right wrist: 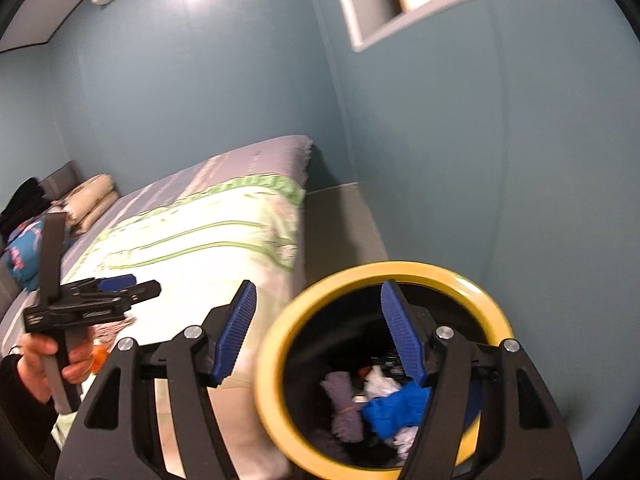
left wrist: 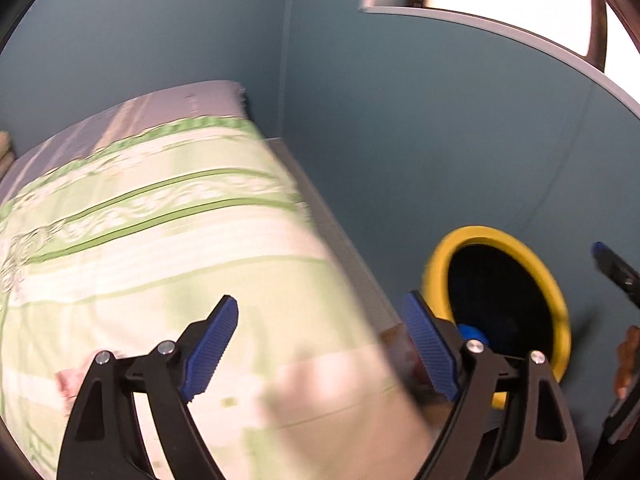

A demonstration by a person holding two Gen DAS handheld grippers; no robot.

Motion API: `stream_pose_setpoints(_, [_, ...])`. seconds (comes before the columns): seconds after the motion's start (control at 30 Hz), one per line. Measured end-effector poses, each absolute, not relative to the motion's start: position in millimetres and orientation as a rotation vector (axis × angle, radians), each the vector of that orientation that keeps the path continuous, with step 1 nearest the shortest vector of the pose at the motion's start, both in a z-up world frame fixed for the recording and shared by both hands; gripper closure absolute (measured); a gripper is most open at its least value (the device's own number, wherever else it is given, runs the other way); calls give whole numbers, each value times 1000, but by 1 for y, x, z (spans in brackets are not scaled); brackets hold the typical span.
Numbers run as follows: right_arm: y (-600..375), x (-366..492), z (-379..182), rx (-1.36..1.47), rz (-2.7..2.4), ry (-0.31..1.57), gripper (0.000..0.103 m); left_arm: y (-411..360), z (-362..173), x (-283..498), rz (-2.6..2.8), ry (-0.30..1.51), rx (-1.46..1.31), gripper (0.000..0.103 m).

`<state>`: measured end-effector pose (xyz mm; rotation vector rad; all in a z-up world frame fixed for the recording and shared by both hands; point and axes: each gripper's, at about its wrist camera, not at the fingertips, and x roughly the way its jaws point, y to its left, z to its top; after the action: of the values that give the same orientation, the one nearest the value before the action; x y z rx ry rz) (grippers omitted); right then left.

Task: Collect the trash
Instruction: 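Move both tools back over the pink cloth and tangerine on the bed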

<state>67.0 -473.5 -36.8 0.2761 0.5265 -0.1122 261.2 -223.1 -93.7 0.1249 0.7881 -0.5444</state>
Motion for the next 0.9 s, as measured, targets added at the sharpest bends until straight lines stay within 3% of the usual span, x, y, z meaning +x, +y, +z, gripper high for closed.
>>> stream_pose_setpoints(0.43, [-351,100,-31,226,215,610,40,-75,-114,289,-321,845,108,22])
stream_pose_setpoints(0.9, [-216,150,-80,122,485,793,40,-16,-165,309,-272,955,111,22])
